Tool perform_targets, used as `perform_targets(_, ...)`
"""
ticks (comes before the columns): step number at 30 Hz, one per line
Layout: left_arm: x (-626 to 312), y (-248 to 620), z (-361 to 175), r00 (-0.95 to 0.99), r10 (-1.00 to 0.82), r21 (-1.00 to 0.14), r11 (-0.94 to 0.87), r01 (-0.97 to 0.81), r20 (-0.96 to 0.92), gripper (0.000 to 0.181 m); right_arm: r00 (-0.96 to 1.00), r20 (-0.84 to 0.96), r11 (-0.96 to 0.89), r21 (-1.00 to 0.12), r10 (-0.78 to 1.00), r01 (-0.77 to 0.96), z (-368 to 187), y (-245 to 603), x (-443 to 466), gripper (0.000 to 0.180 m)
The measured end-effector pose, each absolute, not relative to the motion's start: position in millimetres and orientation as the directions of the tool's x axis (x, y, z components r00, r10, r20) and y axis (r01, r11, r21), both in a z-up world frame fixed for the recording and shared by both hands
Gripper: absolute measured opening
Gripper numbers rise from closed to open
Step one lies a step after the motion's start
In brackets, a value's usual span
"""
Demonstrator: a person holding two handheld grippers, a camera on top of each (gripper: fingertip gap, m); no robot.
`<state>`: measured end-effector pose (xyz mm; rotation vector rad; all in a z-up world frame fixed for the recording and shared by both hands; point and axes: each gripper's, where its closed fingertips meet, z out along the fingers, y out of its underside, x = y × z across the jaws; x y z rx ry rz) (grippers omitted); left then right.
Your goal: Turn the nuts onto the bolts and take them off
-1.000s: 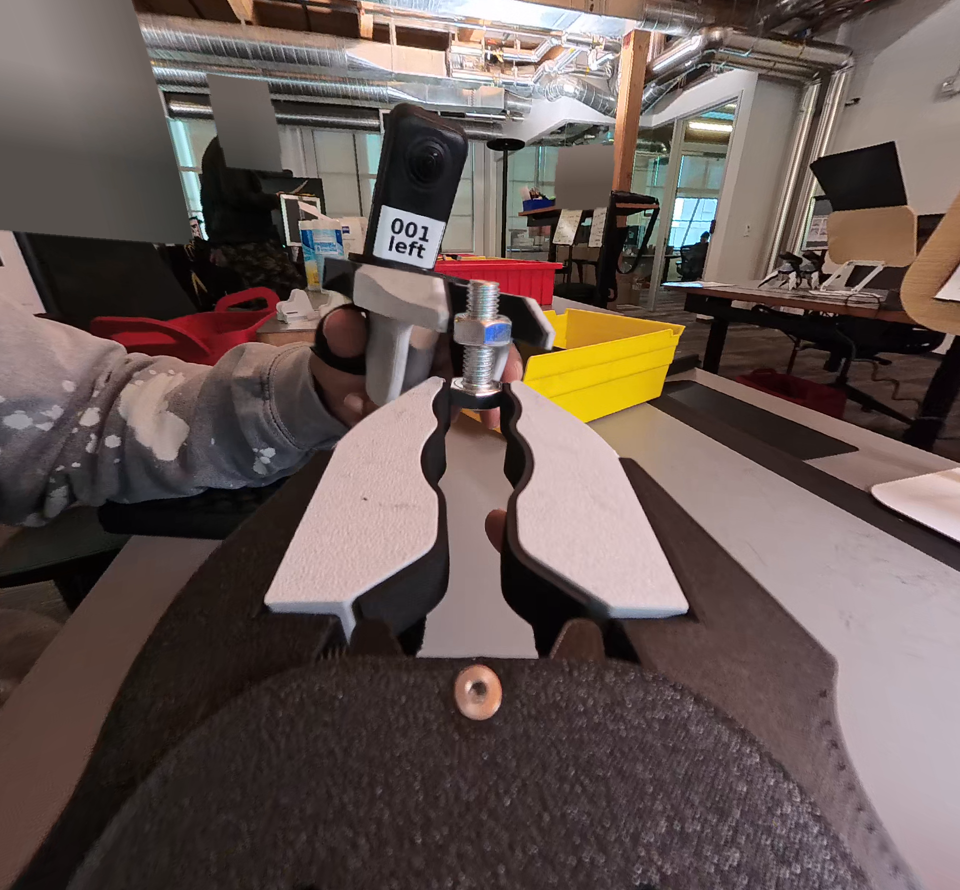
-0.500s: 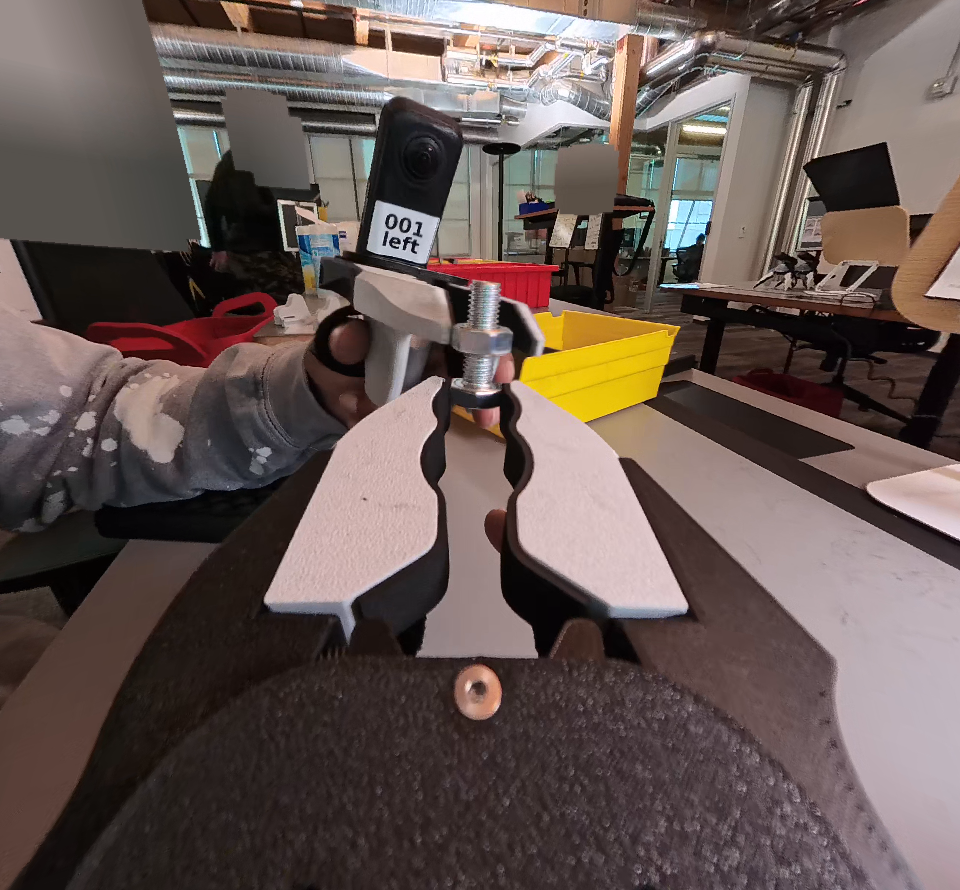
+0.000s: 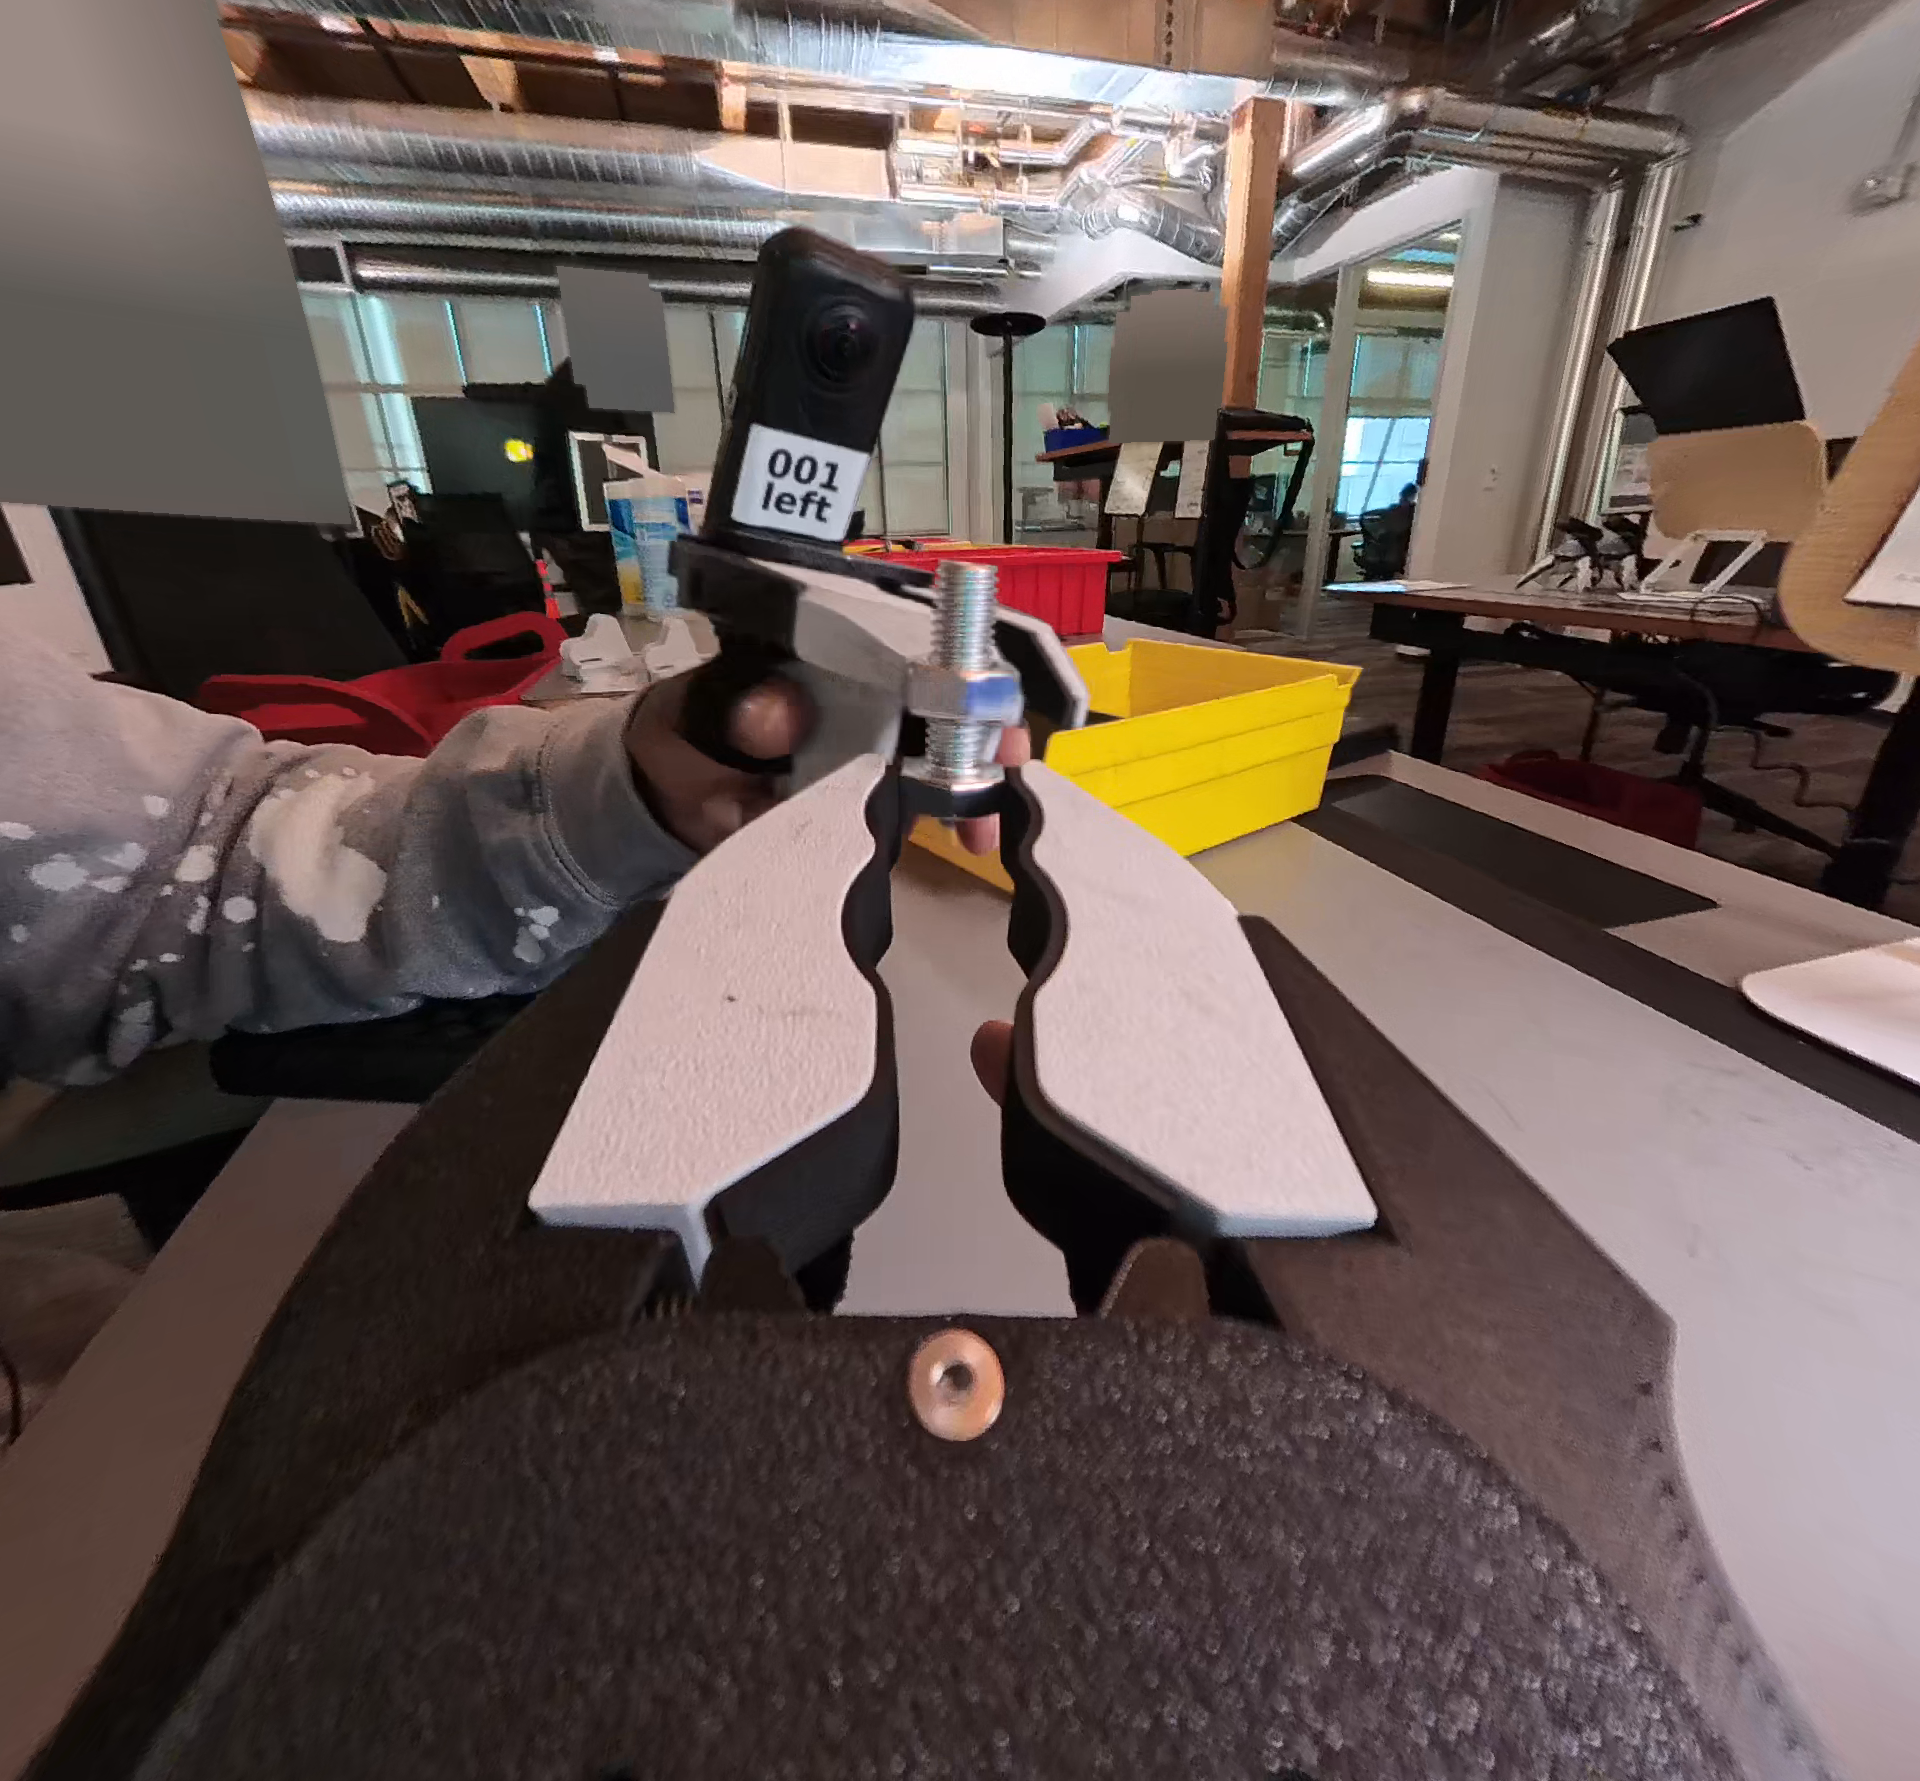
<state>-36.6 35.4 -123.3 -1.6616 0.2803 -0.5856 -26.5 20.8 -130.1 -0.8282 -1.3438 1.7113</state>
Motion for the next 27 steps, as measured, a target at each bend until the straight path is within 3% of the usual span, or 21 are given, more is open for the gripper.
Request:
perform_targets(8,-16,28,-120,0.767,-0.595,-0.970,-0.187,0.158,0.239,0.032,-0.460,-0.002,-0.091,-0.981,0.888,-0.171,-135,17,-29,0.018)
perform_targets(10,-18,30,-123,0.782,-0.582,-0.973,-0.190,0.135,0.222,0.028,-0.454,-0.008,-0.095,-0.981,0.891,-0.170,-134,19,-29,0.018)
perform_targets(12,-36,36,-125,0.842,-0.492,-0.970,-0.200,0.138,0.221,0.006,-0.467,-0.020,-0.120,-0.975,0.884,-0.186,-131,22,-27,0.018)
perform_targets(20,-16,26,-118,0.768,-0.596,-0.971,-0.184,0.152,0.234,0.030,-0.451,-0.002,-0.086,-0.982,0.893,-0.167,-135,19,-30,0.018)
perform_targets(23,-21,31,-124,0.801,-0.561,-0.974,-0.196,0.117,0.209,0.024,-0.440,-0.008,-0.091,-0.981,0.898,-0.169,-135,21,-30,0.018)
perform_targets(24,-33,35,-127,0.842,-0.496,-0.970,-0.208,0.125,0.214,0.004,-0.454,-0.013,-0.106,-0.978,0.891,-0.179,-132,22,-28,0.018)
perform_targets(27,-46,35,-128,0.856,-0.466,-0.968,-0.208,0.141,0.225,0.012,-0.448,-0.006,-0.100,-0.977,0.894,-0.187,-129,23,-27,0.018)
